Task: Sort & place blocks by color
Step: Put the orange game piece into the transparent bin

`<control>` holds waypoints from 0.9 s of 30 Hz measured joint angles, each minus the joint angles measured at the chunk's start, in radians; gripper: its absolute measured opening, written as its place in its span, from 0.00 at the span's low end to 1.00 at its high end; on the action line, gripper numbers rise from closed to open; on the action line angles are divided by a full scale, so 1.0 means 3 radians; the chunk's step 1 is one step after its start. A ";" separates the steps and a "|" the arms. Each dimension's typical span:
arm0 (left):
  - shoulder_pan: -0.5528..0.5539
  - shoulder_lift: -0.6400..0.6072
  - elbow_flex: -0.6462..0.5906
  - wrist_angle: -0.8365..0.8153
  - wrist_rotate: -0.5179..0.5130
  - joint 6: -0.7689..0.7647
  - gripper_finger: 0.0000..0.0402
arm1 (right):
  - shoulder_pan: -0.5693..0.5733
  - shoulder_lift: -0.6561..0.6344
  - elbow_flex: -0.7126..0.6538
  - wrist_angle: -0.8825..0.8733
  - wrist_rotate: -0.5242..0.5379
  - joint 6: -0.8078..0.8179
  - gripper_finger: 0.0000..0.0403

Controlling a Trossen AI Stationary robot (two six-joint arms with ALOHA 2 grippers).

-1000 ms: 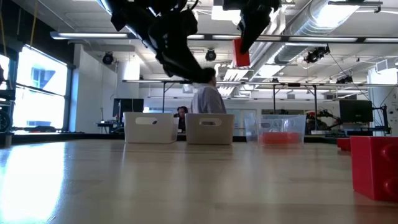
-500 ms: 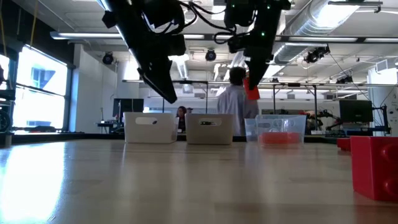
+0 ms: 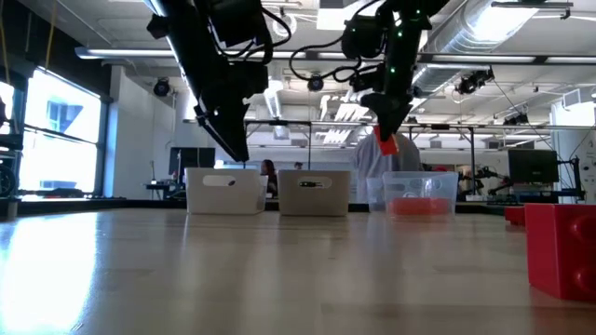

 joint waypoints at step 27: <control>-0.0140 0.0000 -0.0085 -0.0024 0.0001 -0.0024 0.54 | -0.1176 0.0058 0.0003 -0.0012 -0.1230 -0.0066 0.22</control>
